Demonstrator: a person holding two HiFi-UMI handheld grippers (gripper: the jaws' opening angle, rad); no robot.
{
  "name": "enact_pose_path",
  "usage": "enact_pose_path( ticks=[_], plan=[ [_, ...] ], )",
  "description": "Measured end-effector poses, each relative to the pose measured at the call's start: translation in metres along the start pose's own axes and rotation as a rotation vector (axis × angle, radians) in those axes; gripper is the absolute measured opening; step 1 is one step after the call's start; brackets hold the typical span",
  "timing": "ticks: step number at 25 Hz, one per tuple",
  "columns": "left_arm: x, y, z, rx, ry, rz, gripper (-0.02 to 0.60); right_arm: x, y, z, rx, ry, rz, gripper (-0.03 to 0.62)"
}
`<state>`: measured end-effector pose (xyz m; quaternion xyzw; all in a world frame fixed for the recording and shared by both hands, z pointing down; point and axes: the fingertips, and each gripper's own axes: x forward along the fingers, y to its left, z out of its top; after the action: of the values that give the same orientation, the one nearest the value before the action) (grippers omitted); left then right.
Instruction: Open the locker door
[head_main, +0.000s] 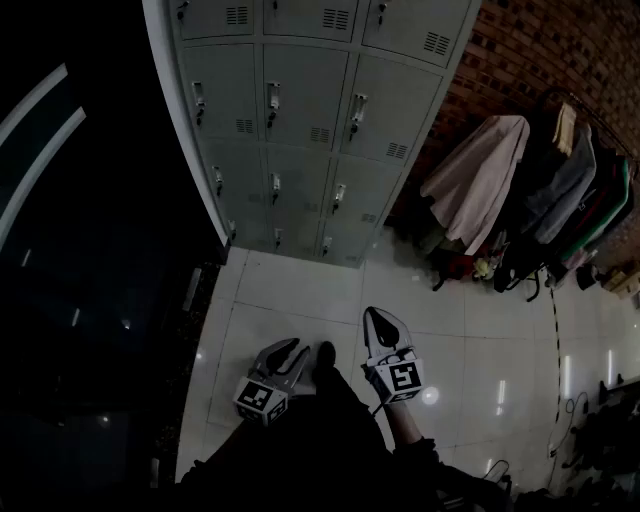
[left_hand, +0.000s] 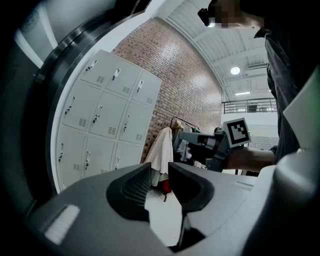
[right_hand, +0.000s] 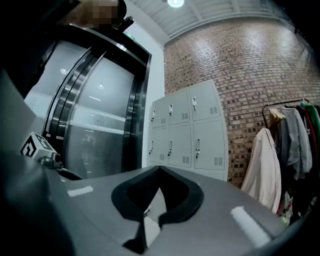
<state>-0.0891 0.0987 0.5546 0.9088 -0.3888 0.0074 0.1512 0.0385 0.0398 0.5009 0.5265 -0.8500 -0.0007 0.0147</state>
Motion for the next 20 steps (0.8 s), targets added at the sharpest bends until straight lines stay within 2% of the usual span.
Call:
enact_pose_path(
  ticks=[7,12,14,20],
  plan=[
    [0.080,0.056,0.014,0.017,0.009,0.044,0.124,0.118,-0.105,0.019,-0.047,-0.065,-0.012,0.000],
    [0.161,0.099,0.050,0.041,0.012,0.059,0.124,0.215,-0.178,0.037,-0.075,-0.081,0.004,0.000],
    [0.198,0.112,0.064,0.049,0.011,0.051,0.124,0.255,-0.205,0.040,-0.074,-0.078,0.022,0.051],
    [0.277,0.147,0.101,0.089,-0.016,0.072,0.124,0.358,-0.266,0.053,-0.089,-0.097,0.059,0.055]
  ],
)
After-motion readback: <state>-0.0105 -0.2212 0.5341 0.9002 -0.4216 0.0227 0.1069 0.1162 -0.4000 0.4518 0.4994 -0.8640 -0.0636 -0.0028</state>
